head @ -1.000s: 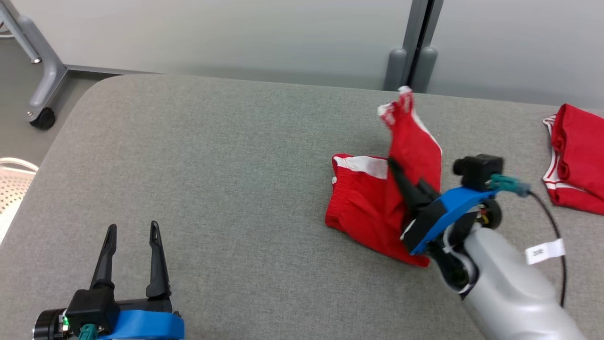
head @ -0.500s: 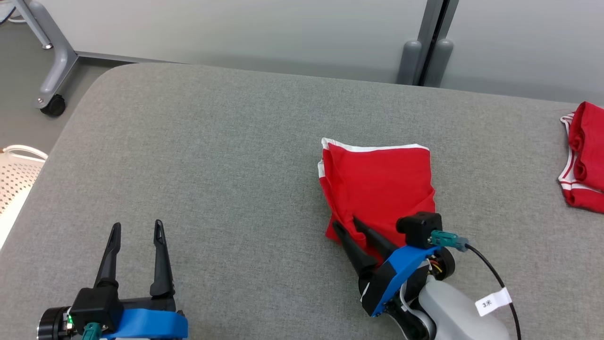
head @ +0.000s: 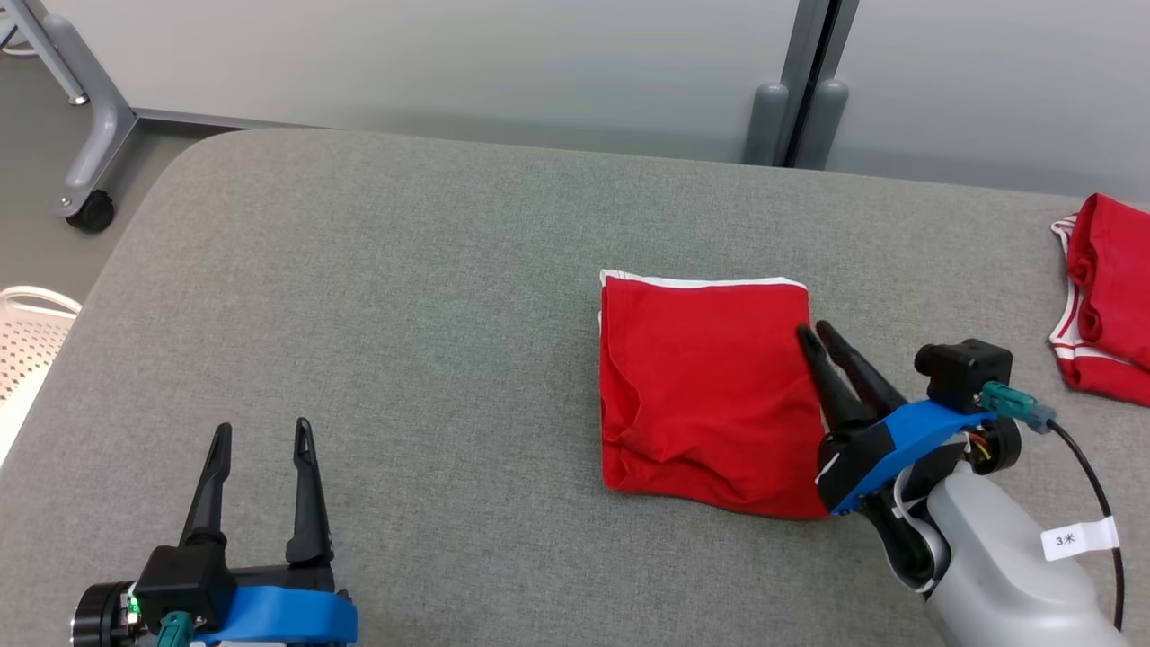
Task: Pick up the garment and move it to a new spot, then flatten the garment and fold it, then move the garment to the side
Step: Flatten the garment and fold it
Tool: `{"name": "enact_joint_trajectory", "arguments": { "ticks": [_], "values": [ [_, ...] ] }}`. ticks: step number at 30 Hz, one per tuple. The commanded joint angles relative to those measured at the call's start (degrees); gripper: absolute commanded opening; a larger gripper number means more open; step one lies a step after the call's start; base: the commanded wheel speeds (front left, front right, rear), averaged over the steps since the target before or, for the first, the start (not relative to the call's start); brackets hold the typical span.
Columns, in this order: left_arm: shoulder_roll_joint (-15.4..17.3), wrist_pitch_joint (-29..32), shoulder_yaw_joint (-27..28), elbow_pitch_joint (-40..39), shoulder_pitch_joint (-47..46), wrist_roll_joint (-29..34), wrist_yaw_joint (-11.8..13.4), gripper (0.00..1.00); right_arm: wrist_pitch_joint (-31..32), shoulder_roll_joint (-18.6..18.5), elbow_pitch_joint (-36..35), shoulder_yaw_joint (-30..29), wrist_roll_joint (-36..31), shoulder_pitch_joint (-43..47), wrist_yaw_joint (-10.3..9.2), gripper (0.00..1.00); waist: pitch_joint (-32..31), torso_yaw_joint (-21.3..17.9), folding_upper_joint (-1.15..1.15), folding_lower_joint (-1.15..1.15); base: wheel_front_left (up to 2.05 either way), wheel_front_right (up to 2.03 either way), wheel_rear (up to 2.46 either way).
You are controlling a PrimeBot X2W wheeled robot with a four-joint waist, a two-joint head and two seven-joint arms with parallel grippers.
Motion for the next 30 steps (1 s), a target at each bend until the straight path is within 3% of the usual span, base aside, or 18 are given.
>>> {"name": "enact_joint_trajectory", "arguments": {
  "ticks": [1, 7, 12, 18, 22, 24, 25, 30],
  "values": [
    [-0.1, -0.1, -0.1, 0.1, -1.3, -0.1, -0.2, 1.0, -0.3, 0.8, 1.2, -0.7, -1.3, -0.4, 0.03, 0.0, 0.4, 0.2, -0.01, 0.0, 0.0, 0.0, 0.0],
    [-0.1, -0.1, -1.1, 0.2, -2.0, -0.3, -0.2, 1.0, -0.3, 6.4, 5.7, -0.4, -5.4, -1.4, 0.03, 0.0, 1.4, 1.0, -0.01, 0.0, 0.0, 0.0, 0.0],
    [0.0, -0.1, -1.9, 0.4, -2.6, -0.4, -0.1, 1.0, -0.3, 10.4, 7.0, 6.4, -7.0, 0.2, 0.02, 0.0, 1.9, 2.0, -0.01, 0.0, 0.0, 0.0, 0.0],
    [-0.1, -0.1, -1.8, 0.8, -2.6, -0.3, 0.3, 1.0, -0.3, 10.8, 3.3, 13.1, -3.1, 1.3, 0.02, 0.0, 1.9, 1.9, -0.01, 0.0, 0.0, 0.0, 0.0],
    [0.0, -0.1, -1.0, 1.0, -2.3, 0.3, 0.5, 1.0, -0.3, 10.8, 2.1, 12.1, -4.0, 0.3, 0.02, 0.0, 1.2, 0.5, -0.01, 0.0, 0.0, 0.0, 0.0],
    [-0.1, -0.1, -0.7, 1.1, -2.0, 0.5, 0.5, 1.0, -0.3, 10.8, 0.6, 8.6, -5.6, 0.3, 0.02, 0.47, 0.8, -0.3, -0.01, 0.0, 0.0, 0.0, 0.0],
    [-0.1, -0.1, -0.3, 1.1, -1.9, 0.6, 0.6, 1.0, -0.3, 10.4, -1.3, 4.6, -7.5, 1.7, 0.02, 1.0, 0.3, -1.2, -0.01, 0.0, 0.0, 0.0, 0.0],
    [-0.1, -0.1, 0.5, 1.3, -1.4, 1.0, 0.9, 1.0, -0.2, 8.1, -7.4, -8.0, -12.7, 6.4, 0.03, 1.0, -1.1, -3.4, -0.01, 0.0, 0.0, 0.0, 0.0]
  ]
}}
